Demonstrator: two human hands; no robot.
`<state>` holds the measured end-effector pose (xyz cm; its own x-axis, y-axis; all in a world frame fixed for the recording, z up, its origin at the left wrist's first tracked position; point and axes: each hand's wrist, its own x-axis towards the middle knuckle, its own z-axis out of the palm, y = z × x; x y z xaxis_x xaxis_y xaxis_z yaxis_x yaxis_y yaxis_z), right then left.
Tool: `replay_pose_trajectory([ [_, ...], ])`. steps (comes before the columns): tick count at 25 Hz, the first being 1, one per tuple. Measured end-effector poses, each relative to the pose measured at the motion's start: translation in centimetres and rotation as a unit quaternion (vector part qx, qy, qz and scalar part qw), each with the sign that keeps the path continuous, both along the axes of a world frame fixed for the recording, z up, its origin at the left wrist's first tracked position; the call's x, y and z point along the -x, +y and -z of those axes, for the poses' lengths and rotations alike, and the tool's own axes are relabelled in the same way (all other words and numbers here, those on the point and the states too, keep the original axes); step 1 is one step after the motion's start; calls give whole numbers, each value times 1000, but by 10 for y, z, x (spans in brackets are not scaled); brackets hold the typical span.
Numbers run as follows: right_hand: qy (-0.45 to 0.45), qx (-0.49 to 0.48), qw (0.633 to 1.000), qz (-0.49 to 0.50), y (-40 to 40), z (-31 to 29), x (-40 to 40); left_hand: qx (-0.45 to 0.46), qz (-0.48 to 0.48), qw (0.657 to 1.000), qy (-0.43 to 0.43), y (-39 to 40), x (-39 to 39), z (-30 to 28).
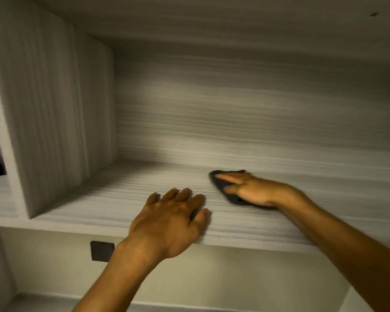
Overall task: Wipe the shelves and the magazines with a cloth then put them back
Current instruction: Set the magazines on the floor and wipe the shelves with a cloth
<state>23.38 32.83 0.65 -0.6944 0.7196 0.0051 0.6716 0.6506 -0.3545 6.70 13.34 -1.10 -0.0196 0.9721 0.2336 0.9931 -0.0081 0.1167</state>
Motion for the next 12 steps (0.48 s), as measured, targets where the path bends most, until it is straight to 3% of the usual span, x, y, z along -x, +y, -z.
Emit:
replay_pose_trajectory([
  [3,37,59,996,-61,-6,-1,4,10,8,1000,-5,-1,3,1],
  [9,-24,4,991,130,79,-4,-79,17,8,1000,0,-1,0,-3],
  [12,-32,-4,993,114,61,-6,-49,20,8,1000,2,0,-1,-3],
])
